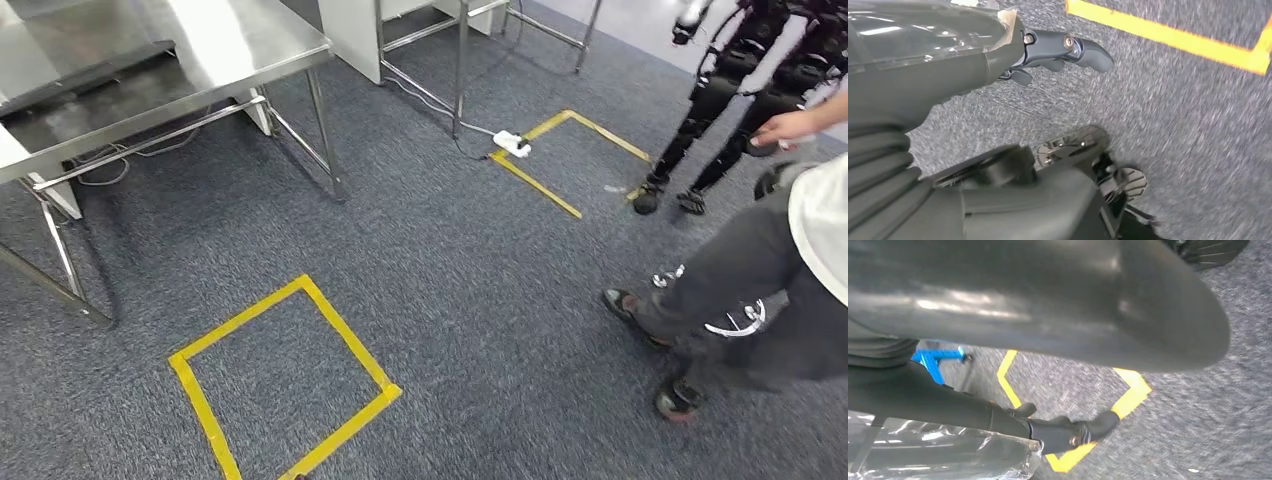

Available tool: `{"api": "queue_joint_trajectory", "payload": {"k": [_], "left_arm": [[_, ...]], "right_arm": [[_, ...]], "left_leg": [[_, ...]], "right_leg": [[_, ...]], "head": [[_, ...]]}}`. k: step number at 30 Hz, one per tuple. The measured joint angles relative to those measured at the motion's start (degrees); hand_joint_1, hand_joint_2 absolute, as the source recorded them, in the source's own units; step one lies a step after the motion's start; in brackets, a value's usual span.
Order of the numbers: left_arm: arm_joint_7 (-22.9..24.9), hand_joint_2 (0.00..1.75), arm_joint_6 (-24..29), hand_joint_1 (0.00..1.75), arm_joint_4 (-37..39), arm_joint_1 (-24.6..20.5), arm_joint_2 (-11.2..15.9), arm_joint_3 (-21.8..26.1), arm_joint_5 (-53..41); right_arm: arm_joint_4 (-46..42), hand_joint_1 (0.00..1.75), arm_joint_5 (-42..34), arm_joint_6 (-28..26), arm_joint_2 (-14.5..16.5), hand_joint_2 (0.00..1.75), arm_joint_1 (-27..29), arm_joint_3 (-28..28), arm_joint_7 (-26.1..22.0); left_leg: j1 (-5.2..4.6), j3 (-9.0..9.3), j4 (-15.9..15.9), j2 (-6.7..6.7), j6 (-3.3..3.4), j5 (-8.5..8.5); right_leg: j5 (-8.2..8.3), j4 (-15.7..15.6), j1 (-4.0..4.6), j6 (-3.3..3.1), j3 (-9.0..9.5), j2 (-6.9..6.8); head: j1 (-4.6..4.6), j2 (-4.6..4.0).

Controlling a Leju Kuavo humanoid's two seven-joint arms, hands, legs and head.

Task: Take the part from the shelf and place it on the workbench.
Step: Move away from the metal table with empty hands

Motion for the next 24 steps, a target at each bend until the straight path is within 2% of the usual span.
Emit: {"api": "queue_joint_trajectory", "payload": {"k": [1, 2, 3, 4, 5, 6, 7, 8, 9, 10, 11, 12, 13, 14, 15, 16, 17, 18, 19, 20, 22, 23, 24], "left_arm": [[0.01, 1.75, -0.01, 0.00, 0.01, 0.12, 0.01, 0.01, 0.00], [0.02, 1.75, -0.02, 0.00, 0.02, 0.19, 0.02, 0.01, 0.00], [0.02, 1.75, -0.03, 0.00, 0.03, 0.21, 0.01, 0.00, 0.00], [0.02, 1.75, -0.03, 0.00, 0.04, 0.20, 0.00, -0.01, 0.00], [0.02, 1.75, -0.04, 0.00, 0.04, 0.17, -0.01, -0.02, 0.00], [0.02, 1.75, -0.04, 0.00, 0.04, 0.14, -0.01, -0.02, 0.00], [0.02, 1.75, -0.04, 0.00, 0.04, 0.10, 0.01, -0.02, -0.01], [0.02, 1.75, -0.04, 0.00, 0.04, 0.03, 0.01, -0.03, -0.01], [0.02, 1.75, -0.04, 0.00, 0.04, -0.03, 0.01, -0.03, -0.01], [0.02, 1.75, -0.04, 0.00, 0.04, -0.09, 0.01, -0.04, -0.01], [0.02, 1.75, -0.04, 0.00, 0.04, -0.15, -0.01, -0.05, 0.00], [0.00, 1.75, -0.04, 0.00, 0.04, -0.16, -0.02, -0.06, 0.00], [-0.01, 1.75, -0.04, 0.00, 0.05, -0.13, -0.02, -0.07, 0.00], [-0.02, 1.75, -0.04, 0.00, 0.05, -0.04, -0.01, -0.06, 0.01], [-0.03, 1.75, -0.03, 0.00, 0.06, 0.10, 0.00, -0.04, 0.05], [-0.03, 1.75, -0.03, 0.00, 0.07, 0.25, 0.03, -0.02, 0.10], [-0.03, 1.75, -0.02, 0.00, 0.08, 0.37, 0.06, 0.00, 0.14], [-0.03, 1.75, -0.02, 0.00, 0.08, 0.45, 0.08, 0.01, 0.18], [-0.03, 1.75, -0.02, 0.00, 0.09, 0.48, 0.09, 0.01, 0.17], [-0.04, 1.75, -0.02, 0.00, 0.09, 0.48, 0.10, 0.01, 0.17], [-0.04, 1.75, -0.02, 0.00, 0.10, 0.46, 0.12, 0.01, 0.17], [-0.04, 1.75, -0.01, 0.00, 0.11, 0.44, 0.13, 0.01, 0.17], [-0.04, 1.75, -0.01, 0.00, 0.13, 0.42, 0.13, 0.01, 0.17]], "right_arm": [[0.00, 0.00, 0.00, 0.01, -0.03, 0.00, -0.02, 0.00, -0.01], [0.00, 0.00, 0.00, 0.01, -0.07, 0.00, 0.06, 0.00, -0.01], [0.00, 0.00, 0.00, 0.01, -0.11, 0.00, 0.18, 0.00, -0.01], [0.00, 0.00, 0.00, 0.01, -0.17, 0.00, 0.28, 0.00, -0.01], [0.00, 0.00, 0.01, 0.01, -0.23, 0.00, 0.31, 0.00, -0.01], [0.00, 0.00, 0.01, 0.01, -0.26, 0.00, 0.24, 0.00, -0.01], [-0.01, 0.00, 0.02, 0.02, -0.27, 0.00, 0.16, 0.00, -0.01], [-0.01, 0.00, 0.02, 0.02, -0.28, 0.00, 0.15, 0.00, -0.01], [-0.02, 0.00, 0.02, 0.03, -0.28, 0.00, 0.18, 0.00, -0.01], [-0.02, 0.00, 0.02, 0.03, -0.30, 0.00, 0.28, 0.00, -0.01], [-0.02, 0.00, 0.02, 0.06, -0.28, 0.00, 0.37, 0.00, -0.01], [-0.02, 0.00, 0.03, 0.10, -0.24, 0.00, 0.37, 0.00, 0.01], [-0.02, 0.00, 0.05, 0.16, -0.20, 0.00, 0.30, 0.00, 0.02], [-0.02, 0.00, 0.08, 0.23, -0.17, 0.00, 0.21, 0.00, 0.04], [-0.02, 0.00, 0.11, 0.29, -0.17, 0.00, 0.14, 0.00, 0.05], [-0.02, 0.00, 0.14, 0.34, -0.17, 0.00, 0.12, 0.00, 0.05], [-0.02, 0.00, 0.15, 0.39, -0.19, 0.00, 0.17, 0.00, 0.05], [-0.02, 0.00, 0.16, 0.42, -0.21, 0.00, 0.26, 0.00, 0.05], [-0.02, 0.00, 0.16, 0.44, -0.22, 0.00, 0.33, 0.00, 0.05], [-0.02, 0.00, 0.17, 0.46, -0.21, 0.00, 0.34, 0.00, 0.05], [-0.02, 0.00, 0.17, 0.47, -0.13, 0.00, 0.22, 0.00, 0.05], [-0.02, 0.00, 0.17, 0.48, -0.09, 0.00, 0.16, 0.00, 0.05], [-0.02, 0.00, 0.17, 0.49, -0.07, 0.00, 0.16, 0.00, 0.05]], "left_leg": [[-0.10, -0.19, 0.03, 1.00, -0.02, 0.05], [-0.16, -0.37, 0.06, 1.94, -0.07, 0.10], [-0.19, -0.49, 0.12, 2.79, -0.13, 0.15], [-0.20, -0.57, 0.22, 3.56, -0.22, 0.15], [-0.22, -0.61, 0.43, 4.28, -0.38, 0.08], [-0.35, -0.67, 0.70, 4.95, -0.64, -0.09], [-0.48, -0.73, 1.02, 5.50, -0.96, -0.31], [-0.63, -0.74, 1.27, 5.97, -1.25, -0.49], [-0.73, -0.71, 1.40, 6.38, -1.50, -0.63], [-0.71, -0.62, 1.50, 6.76, -1.70, -0.72], [-0.57, -0.65, 1.75, 6.38, -2.01, -0.98], [-0.37, -0.98, 2.61, 5.17, -2.40, -1.81], [-0.09, -1.83, 4.60, 3.52, -2.82, -3.39], [0.22, -3.16, 7.69, 1.65, -3.19, -5.48], [0.47, -4.83, 11.51, 0.42, -3.41, -7.73], [0.69, -6.42, 15.13, -0.08, -3.57, -9.40], [0.88, -7.42, 17.38, -0.22, -3.67, -10.01], [1.08, -7.48, 17.62, -0.29, -3.74, -9.42], [1.30, -6.52, 15.69, -0.43, -3.76, -7.78], [1.53, -4.69, 11.99, -0.97, -3.71, -5.51], [1.85, -1.22, 4.73, -3.37, -3.56, -2.41], [1.80, -0.34, 2.75, -4.24, -3.46, -1.83], [1.61, -0.14, 2.11, -4.62, -3.29, -1.86]], "right_leg": [[-1.47, 3.34, -0.10, 0.08, -1.25, -0.36], [-2.19, 5.09, -0.21, 0.41, -1.58, -0.57], [-2.03, 4.53, -0.29, 0.92, -0.64, -0.79], [-1.11, 1.47, -0.35, 1.49, 1.60, -1.22], [0.05, -3.04, -0.42, 1.97, 4.60, -2.19], [1.00, -7.07, -0.27, 2.09, 7.20, -3.33], [1.65, -10.03, -0.13, 1.85, 8.99, -4.14], [1.91, -11.43, 0.07, 1.41, 9.67, -4.58], [1.94, -11.56, 0.31, 0.88, 9.52, -4.32], [2.06, -11.68, 0.17, 0.44, 9.38, -3.71], [2.18, -11.75, -0.07, 0.12, 9.36, -3.21], [2.38, -11.81, -0.35, -0.30, 9.42, -2.71], [2.63, -11.87, -0.63, -0.73, 9.41, -2.16], [2.85, -11.86, -0.71, -1.08, 9.30, -1.59], [3.04, -11.85, -0.64, -1.36, 9.04, -0.97], [3.18, -11.84, -0.58, -1.48, 8.82, -0.27], [3.29, -11.81, -0.53, -1.50, 8.66, 0.45], [3.39, -11.79, -0.54, -1.44, 8.58, 1.20], [3.49, -11.77, -0.57, -1.32, 8.56, 1.98], [3.60, -11.75, -0.62, -1.16, 8.58, 2.77], [3.90, -11.69, -0.55, -0.64, 8.39, 4.17], [4.10, -11.68, -0.54, -0.29, 8.15, 4.74], [4.34, -11.77, -0.53, 0.16, 7.85, 5.28]], "head": [[0.08, 0.00], [0.12, 0.00], [0.17, 0.00], [0.21, 0.00], [0.26, 0.00], [0.29, 0.00], [0.21, 0.00], [0.13, 0.00], [0.04, 0.00], [-0.02, 0.00], [-0.03, 0.00], [-0.10, 0.00], [-0.21, 0.00], [-0.33, 0.00], [-0.45, 0.00], [-0.49, 0.00], [-0.50, 0.00], [-0.51, 0.00], [-0.51, 0.00], [-0.53, 0.00], [-0.51, 0.00], [-0.50, 0.00], [-0.49, 0.00]]}}
